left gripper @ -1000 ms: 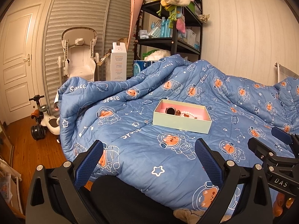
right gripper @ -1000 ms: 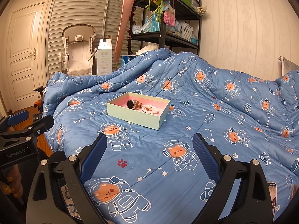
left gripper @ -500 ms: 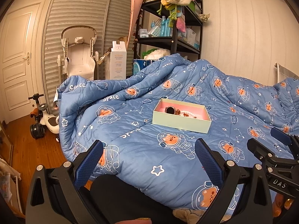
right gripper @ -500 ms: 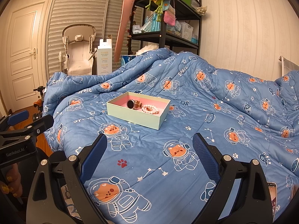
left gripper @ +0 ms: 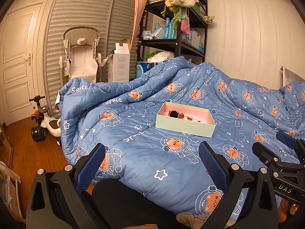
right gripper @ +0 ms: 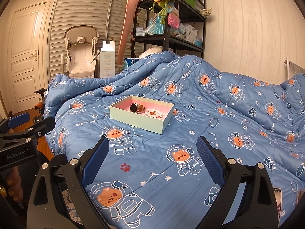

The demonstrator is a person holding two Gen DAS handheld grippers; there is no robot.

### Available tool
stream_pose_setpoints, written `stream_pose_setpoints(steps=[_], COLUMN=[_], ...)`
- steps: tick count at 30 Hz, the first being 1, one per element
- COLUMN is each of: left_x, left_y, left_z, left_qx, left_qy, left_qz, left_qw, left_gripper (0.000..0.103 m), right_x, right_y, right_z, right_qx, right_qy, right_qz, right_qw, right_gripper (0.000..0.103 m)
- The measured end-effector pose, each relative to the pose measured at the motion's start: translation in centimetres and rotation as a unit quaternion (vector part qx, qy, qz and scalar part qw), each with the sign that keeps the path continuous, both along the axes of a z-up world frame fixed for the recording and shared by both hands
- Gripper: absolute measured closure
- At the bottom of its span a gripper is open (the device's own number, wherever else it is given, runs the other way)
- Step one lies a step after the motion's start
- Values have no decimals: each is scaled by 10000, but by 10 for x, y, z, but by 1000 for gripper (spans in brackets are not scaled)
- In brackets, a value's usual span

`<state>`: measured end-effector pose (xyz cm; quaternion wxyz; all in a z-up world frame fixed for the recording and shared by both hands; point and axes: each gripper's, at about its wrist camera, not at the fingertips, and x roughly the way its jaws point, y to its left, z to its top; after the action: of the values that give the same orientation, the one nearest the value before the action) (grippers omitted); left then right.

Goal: Organize jewelry

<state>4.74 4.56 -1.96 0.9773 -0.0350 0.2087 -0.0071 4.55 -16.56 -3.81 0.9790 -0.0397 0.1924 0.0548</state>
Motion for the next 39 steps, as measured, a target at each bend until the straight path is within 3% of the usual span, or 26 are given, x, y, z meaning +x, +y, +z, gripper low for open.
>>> stream_pose_setpoints(steps=[5, 7, 39], left_x=[-3, -3, -3], left_y=[0, -1, -1], left_z=[1, 1, 1], left_qx=[-18, -19, -20], left_qy=[-31, -38, -34], left_qz=[-23, -30, -25], left_qw=[10000, 10000, 10000], left_gripper=[7, 7, 7], right_x=[0, 0, 1], right_y=[1, 0, -3], right_z=[1, 1, 1], right_qx=[-1, -6, -42], right_qy=[1, -8, 19], right_qz=[5, 1, 26], right_qw=[10000, 10000, 10000], right_gripper=[11, 6, 6])
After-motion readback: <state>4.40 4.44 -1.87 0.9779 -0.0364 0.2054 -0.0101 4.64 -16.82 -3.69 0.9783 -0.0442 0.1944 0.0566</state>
